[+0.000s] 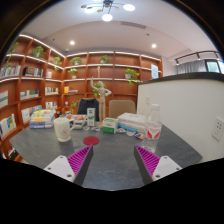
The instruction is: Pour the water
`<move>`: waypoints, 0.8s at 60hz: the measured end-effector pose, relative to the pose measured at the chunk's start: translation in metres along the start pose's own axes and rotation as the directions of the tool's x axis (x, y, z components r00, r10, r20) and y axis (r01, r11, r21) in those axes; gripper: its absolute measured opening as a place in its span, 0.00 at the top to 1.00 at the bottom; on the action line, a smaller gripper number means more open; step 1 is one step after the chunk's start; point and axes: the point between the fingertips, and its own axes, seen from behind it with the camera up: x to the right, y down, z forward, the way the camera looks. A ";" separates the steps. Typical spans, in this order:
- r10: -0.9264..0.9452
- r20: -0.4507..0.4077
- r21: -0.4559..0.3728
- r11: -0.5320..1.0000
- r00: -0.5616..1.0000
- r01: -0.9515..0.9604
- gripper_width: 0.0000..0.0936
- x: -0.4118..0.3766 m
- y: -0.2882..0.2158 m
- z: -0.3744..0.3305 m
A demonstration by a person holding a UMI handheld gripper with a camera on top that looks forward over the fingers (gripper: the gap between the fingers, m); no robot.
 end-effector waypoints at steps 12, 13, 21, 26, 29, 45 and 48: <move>0.027 -0.081 -0.031 0.999 0.996 -0.030 0.07 0.107 0.036 0.046; 0.030 -0.086 -0.026 0.999 0.996 -0.033 0.07 0.112 0.035 0.050; 0.009 -0.122 0.023 1.000 0.993 -0.007 0.07 0.147 0.021 0.095; -0.032 -0.153 0.030 0.999 0.988 0.037 0.07 0.166 0.011 0.121; -0.051 -0.167 0.040 0.997 0.985 0.059 0.07 0.174 0.004 0.133; -0.018 -0.083 0.087 0.996 0.996 0.026 0.47 0.166 -0.014 0.169; -0.020 -0.075 0.088 0.996 0.997 0.027 0.55 0.163 -0.015 0.168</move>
